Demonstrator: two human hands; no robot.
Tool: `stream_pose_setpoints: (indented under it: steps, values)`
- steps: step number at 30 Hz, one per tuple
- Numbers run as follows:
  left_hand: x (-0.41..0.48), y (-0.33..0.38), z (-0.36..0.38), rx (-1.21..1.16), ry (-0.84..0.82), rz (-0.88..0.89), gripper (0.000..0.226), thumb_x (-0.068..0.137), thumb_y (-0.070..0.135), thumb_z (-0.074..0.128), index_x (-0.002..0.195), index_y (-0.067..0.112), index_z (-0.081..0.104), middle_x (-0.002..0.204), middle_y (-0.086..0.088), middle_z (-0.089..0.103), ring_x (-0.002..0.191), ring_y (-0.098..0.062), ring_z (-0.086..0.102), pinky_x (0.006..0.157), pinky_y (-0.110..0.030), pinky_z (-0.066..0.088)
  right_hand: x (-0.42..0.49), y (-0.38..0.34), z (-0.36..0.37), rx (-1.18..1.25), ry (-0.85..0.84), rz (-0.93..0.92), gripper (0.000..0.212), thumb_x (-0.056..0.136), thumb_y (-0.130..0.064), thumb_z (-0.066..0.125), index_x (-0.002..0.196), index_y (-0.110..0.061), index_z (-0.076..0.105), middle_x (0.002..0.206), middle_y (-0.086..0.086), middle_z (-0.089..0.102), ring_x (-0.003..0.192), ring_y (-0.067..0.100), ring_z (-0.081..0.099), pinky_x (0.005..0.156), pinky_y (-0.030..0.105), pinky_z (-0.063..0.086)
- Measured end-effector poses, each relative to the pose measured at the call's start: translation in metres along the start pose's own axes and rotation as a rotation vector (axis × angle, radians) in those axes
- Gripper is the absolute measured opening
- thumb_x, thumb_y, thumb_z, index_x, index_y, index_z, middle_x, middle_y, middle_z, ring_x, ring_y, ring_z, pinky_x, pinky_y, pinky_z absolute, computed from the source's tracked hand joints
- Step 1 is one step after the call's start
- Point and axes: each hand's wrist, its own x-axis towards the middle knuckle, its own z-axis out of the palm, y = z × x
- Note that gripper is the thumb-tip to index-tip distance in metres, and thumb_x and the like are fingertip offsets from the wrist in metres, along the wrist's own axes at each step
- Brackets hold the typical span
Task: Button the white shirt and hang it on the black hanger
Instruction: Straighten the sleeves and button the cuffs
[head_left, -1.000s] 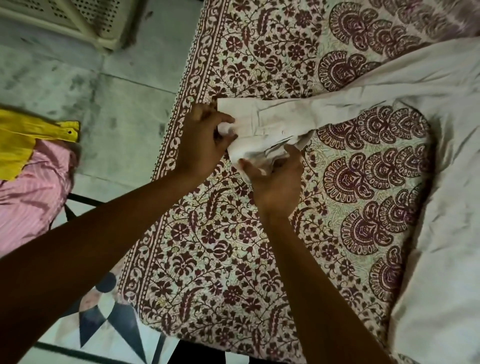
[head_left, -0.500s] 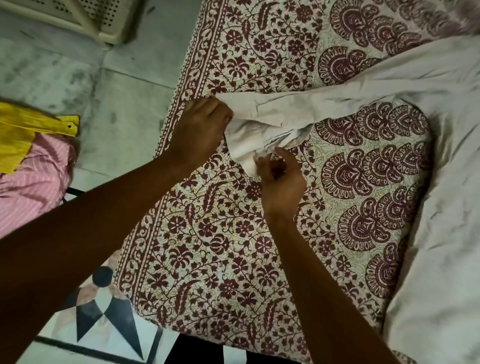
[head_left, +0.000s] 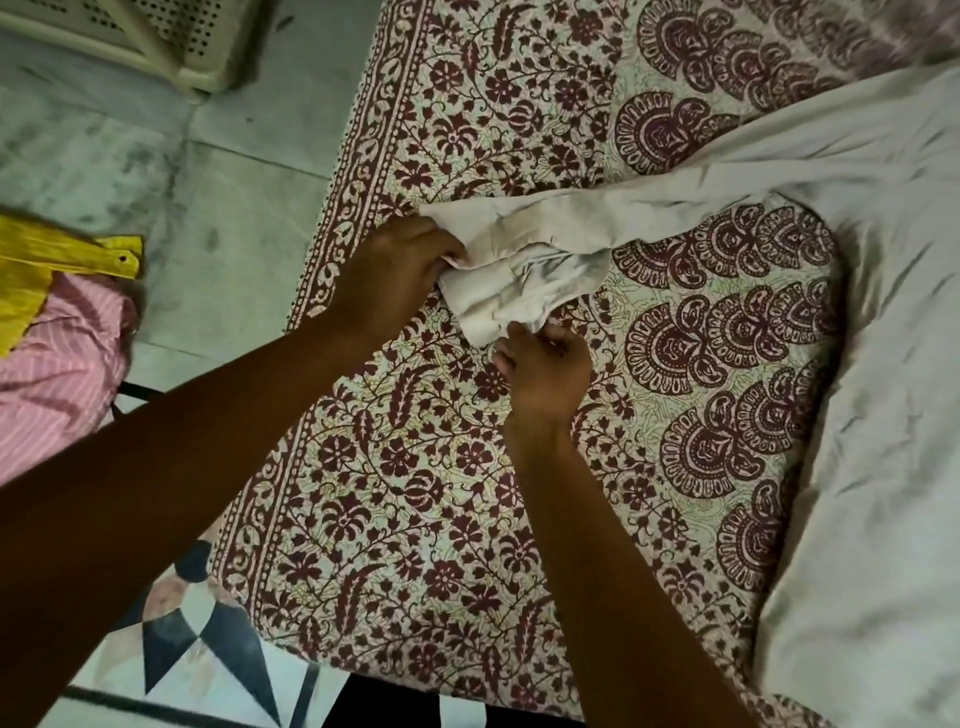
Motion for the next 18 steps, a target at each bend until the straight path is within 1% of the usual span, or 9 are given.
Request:
stream_pose_setpoints:
  steps: [2, 3, 4, 6, 8, 10, 13, 15, 18]
  values:
    - [0.001, -0.001, 0.000, 0.005, -0.019, 0.001, 0.019, 0.081, 0.005, 0.061, 0.096, 0.006, 0.071, 0.092, -0.014, 0.067, 0.085, -0.030, 0.063, 0.079, -0.038, 0.053, -0.005, 0.000, -0.002, 0.087, 0.004, 0.026, 0.022, 0.085, -0.002, 0.063, 0.105, 0.005, 0.056, 0.097, 0.014, 0.064, 0.082, 0.018, 0.062, 0.081, 0.034, 0.055]
    - [0.000, -0.001, 0.000, 0.017, -0.021, 0.006, 0.019, 0.080, 0.006, 0.061, 0.097, 0.007, 0.071, 0.091, -0.014, 0.067, 0.085, -0.030, 0.063, 0.079, -0.037, 0.052, -0.008, -0.001, -0.004, 0.115, -0.016, 0.035, 0.020, 0.085, -0.003, 0.063, 0.104, 0.003, 0.058, 0.099, 0.013, 0.065, 0.088, 0.020, 0.062, 0.082, 0.033, 0.055]
    - [0.000, -0.002, 0.001, 0.035, -0.026, 0.011, 0.020, 0.080, 0.007, 0.061, 0.097, 0.007, 0.072, 0.090, -0.013, 0.067, 0.084, -0.031, 0.063, 0.079, -0.036, 0.052, -0.011, -0.003, -0.005, 0.152, -0.060, 0.065, 0.018, 0.085, -0.002, 0.063, 0.102, 0.001, 0.060, 0.098, 0.011, 0.066, 0.088, 0.020, 0.063, 0.076, 0.029, 0.056]
    - [0.000, -0.001, 0.002, 0.077, -0.030, 0.018, 0.021, 0.079, 0.010, 0.061, 0.096, 0.009, 0.072, 0.088, -0.012, 0.066, 0.084, -0.031, 0.062, 0.080, -0.036, 0.050, -0.017, -0.008, -0.007, 0.218, -0.146, 0.205, 0.013, 0.081, 0.003, 0.065, 0.093, -0.001, 0.064, 0.091, 0.009, 0.067, 0.077, 0.017, 0.064, 0.057, 0.019, 0.055]
    - [0.000, 0.000, 0.003, 0.118, -0.022, 0.018, 0.021, 0.078, 0.012, 0.061, 0.096, 0.011, 0.072, 0.088, -0.011, 0.066, 0.085, -0.031, 0.062, 0.080, -0.036, 0.047, -0.018, -0.010, -0.010, 0.238, -0.178, 0.320, 0.011, 0.079, 0.005, 0.065, 0.083, -0.005, 0.063, 0.081, 0.007, 0.066, 0.062, 0.011, 0.061, 0.050, 0.016, 0.052]
    - [-0.001, -0.001, 0.004, 0.151, -0.023, 0.029, 0.021, 0.079, 0.014, 0.061, 0.096, 0.012, 0.072, 0.088, -0.009, 0.067, 0.086, -0.030, 0.063, 0.081, -0.036, 0.045, -0.018, -0.010, -0.010, 0.180, -0.164, 0.353, 0.008, 0.081, 0.002, 0.065, 0.087, -0.004, 0.064, 0.075, 0.006, 0.063, 0.054, 0.007, 0.055, 0.046, 0.013, 0.047]
    - [-0.002, -0.002, 0.004, 0.176, -0.033, 0.042, 0.022, 0.081, 0.019, 0.058, 0.098, 0.014, 0.071, 0.091, -0.007, 0.067, 0.087, -0.029, 0.063, 0.083, -0.037, 0.043, -0.021, -0.008, -0.007, 0.157, -0.124, 0.313, 0.006, 0.082, -0.001, 0.065, 0.083, -0.005, 0.061, 0.068, 0.005, 0.059, 0.044, 0.003, 0.050, 0.041, 0.012, 0.040]
    - [-0.002, -0.002, 0.004, 0.176, -0.037, 0.044, 0.021, 0.082, 0.019, 0.059, 0.098, 0.013, 0.071, 0.092, -0.007, 0.068, 0.088, -0.029, 0.063, 0.085, -0.039, 0.043, -0.023, -0.010, -0.005, 0.241, -0.085, 0.243, 0.015, 0.082, 0.000, 0.066, 0.089, -0.009, 0.056, 0.075, 0.009, 0.059, 0.045, 0.004, 0.051, 0.040, 0.012, 0.040]
    - [-0.002, -0.001, 0.004, 0.178, -0.029, 0.040, 0.021, 0.082, 0.020, 0.059, 0.097, 0.013, 0.071, 0.092, -0.008, 0.068, 0.087, -0.030, 0.064, 0.086, -0.039, 0.043, -0.023, -0.017, -0.002, 0.351, -0.102, 0.091, 0.022, 0.082, 0.006, 0.062, 0.082, -0.011, 0.049, 0.092, 0.013, 0.059, 0.072, 0.018, 0.059, 0.049, 0.017, 0.049]
